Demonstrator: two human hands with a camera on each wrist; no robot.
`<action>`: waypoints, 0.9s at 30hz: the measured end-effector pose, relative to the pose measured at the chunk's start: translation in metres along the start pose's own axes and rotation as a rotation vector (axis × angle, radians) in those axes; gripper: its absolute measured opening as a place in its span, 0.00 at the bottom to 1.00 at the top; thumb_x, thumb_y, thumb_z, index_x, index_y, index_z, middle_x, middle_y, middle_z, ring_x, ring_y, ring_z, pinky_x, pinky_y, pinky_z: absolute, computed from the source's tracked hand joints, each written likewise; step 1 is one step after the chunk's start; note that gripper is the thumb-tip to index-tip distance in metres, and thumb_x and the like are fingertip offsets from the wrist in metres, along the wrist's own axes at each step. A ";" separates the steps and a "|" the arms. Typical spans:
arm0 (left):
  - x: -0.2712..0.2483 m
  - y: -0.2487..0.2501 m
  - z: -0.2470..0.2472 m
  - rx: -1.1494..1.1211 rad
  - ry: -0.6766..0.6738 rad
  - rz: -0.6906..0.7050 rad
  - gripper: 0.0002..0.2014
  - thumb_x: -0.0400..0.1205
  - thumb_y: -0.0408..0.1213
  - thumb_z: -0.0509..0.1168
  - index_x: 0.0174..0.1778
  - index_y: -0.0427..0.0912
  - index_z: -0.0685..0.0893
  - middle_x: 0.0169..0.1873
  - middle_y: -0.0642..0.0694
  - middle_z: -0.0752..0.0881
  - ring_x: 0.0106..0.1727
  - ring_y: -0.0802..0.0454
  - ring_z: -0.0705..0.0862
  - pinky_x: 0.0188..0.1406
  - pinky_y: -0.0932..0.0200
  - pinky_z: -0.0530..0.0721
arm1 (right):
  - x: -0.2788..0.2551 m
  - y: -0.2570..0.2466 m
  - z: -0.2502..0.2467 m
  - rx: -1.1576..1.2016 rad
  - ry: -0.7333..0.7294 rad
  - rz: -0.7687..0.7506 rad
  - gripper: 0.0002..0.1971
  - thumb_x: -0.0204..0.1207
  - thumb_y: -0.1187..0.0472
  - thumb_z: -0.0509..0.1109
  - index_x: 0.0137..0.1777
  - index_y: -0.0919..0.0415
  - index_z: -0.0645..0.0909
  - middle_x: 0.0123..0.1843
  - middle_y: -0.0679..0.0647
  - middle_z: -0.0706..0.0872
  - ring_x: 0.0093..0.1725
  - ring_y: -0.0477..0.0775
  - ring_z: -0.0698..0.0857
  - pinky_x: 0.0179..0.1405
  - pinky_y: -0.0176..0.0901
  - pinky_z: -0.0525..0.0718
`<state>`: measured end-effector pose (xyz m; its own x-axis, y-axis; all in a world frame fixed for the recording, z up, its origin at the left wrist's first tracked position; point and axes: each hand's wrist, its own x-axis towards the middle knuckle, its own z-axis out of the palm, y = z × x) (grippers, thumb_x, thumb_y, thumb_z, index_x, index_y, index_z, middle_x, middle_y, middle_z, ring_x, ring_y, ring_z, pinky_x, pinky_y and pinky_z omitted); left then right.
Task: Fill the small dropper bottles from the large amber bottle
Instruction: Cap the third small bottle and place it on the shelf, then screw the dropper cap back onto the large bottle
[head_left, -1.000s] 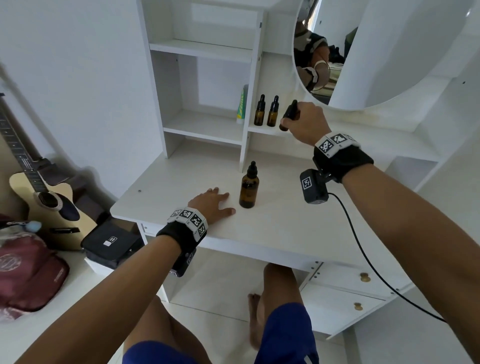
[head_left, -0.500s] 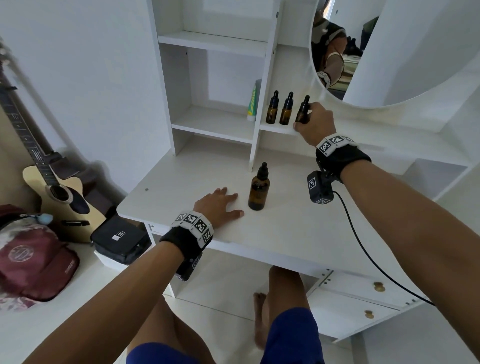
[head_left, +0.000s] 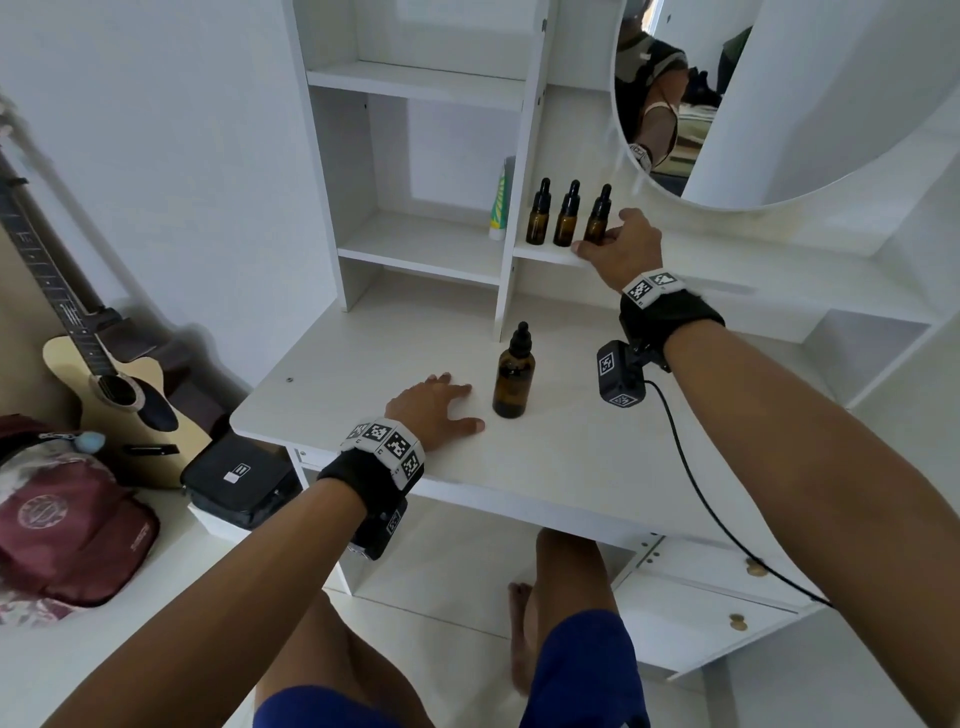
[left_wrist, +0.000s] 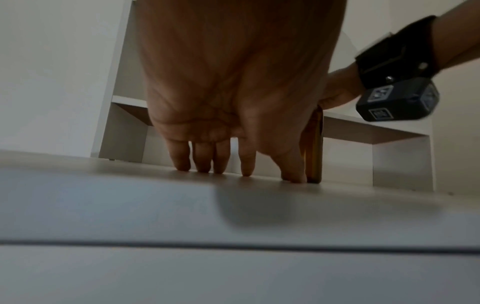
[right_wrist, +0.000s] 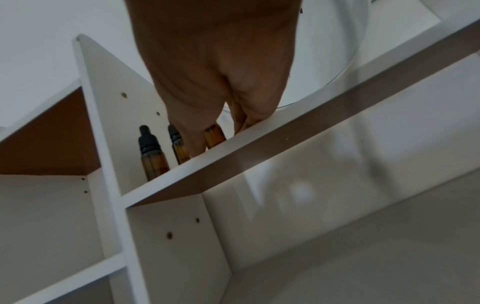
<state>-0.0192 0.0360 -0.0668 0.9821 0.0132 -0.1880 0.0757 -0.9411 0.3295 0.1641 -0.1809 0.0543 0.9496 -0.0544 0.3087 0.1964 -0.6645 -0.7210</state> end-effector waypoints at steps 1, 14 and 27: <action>0.001 0.000 -0.001 -0.034 0.006 -0.012 0.36 0.79 0.62 0.65 0.83 0.58 0.64 0.85 0.51 0.58 0.84 0.48 0.61 0.80 0.44 0.64 | -0.003 -0.001 0.001 0.009 0.004 0.000 0.41 0.72 0.53 0.80 0.80 0.69 0.65 0.67 0.63 0.84 0.66 0.60 0.83 0.61 0.39 0.76; 0.016 0.033 0.001 -0.703 0.202 0.248 0.32 0.70 0.48 0.80 0.70 0.46 0.81 0.62 0.50 0.87 0.63 0.53 0.85 0.68 0.58 0.80 | -0.097 0.007 0.005 0.215 0.074 -0.246 0.26 0.77 0.70 0.67 0.75 0.63 0.69 0.70 0.58 0.79 0.67 0.54 0.80 0.69 0.47 0.80; 0.024 0.035 0.002 -0.754 0.300 0.227 0.21 0.71 0.48 0.78 0.59 0.45 0.88 0.49 0.49 0.92 0.52 0.56 0.90 0.61 0.51 0.86 | -0.110 -0.006 0.010 0.012 -0.623 -0.564 0.16 0.80 0.72 0.69 0.66 0.64 0.84 0.59 0.55 0.89 0.55 0.42 0.85 0.55 0.17 0.78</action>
<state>0.0067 0.0026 -0.0616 0.9836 0.0405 0.1757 -0.1383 -0.4557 0.8793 0.0610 -0.1633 0.0189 0.6689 0.7073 0.2287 0.6814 -0.4603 -0.5691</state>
